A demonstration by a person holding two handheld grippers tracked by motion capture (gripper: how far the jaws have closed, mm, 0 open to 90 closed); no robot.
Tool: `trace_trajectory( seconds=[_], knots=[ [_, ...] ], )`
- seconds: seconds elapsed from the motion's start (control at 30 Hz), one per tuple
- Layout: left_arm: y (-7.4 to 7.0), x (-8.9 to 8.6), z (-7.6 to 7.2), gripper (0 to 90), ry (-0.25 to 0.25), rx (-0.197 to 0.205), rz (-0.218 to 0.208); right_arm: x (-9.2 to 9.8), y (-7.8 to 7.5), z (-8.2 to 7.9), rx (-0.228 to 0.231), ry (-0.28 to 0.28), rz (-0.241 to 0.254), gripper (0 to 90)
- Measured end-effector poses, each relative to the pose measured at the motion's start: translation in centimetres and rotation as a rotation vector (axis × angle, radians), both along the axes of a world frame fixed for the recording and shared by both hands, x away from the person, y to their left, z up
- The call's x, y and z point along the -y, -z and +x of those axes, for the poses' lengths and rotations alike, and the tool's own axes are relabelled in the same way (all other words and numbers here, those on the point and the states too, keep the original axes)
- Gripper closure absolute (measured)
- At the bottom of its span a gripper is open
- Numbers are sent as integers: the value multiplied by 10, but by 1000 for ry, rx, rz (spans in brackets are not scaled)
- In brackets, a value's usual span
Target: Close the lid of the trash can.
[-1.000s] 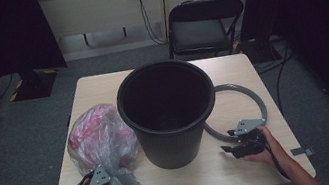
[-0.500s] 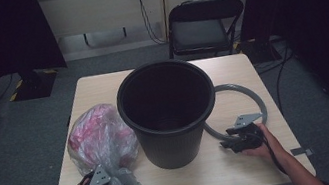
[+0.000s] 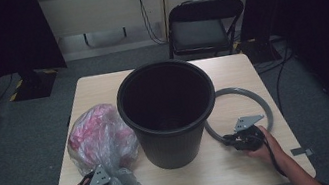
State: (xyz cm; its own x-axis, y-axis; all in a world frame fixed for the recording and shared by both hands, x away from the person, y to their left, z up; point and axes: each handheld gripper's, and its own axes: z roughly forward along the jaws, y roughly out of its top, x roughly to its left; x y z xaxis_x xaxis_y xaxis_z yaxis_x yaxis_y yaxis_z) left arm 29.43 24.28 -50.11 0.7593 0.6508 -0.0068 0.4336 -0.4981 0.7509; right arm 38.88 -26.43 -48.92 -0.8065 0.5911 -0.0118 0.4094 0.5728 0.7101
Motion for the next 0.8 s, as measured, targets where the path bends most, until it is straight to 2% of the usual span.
trace_trajectory(
  seconds=[0.07,0.13,0.33,0.63,0.8],
  knots=[
    [0,0,0,207,1,0,0,-1,0,-2,3,14,1,786],
    [0,0,0,207,2,0,0,-1,0,-4,10,2,-10,787],
    [0,0,0,206,4,0,-1,3,-3,-8,17,21,19,789],
    [0,0,0,207,4,0,1,16,-25,-18,76,66,159,792],
    [0,0,0,207,3,0,-1,19,-33,-24,112,78,196,793]
  ],
)
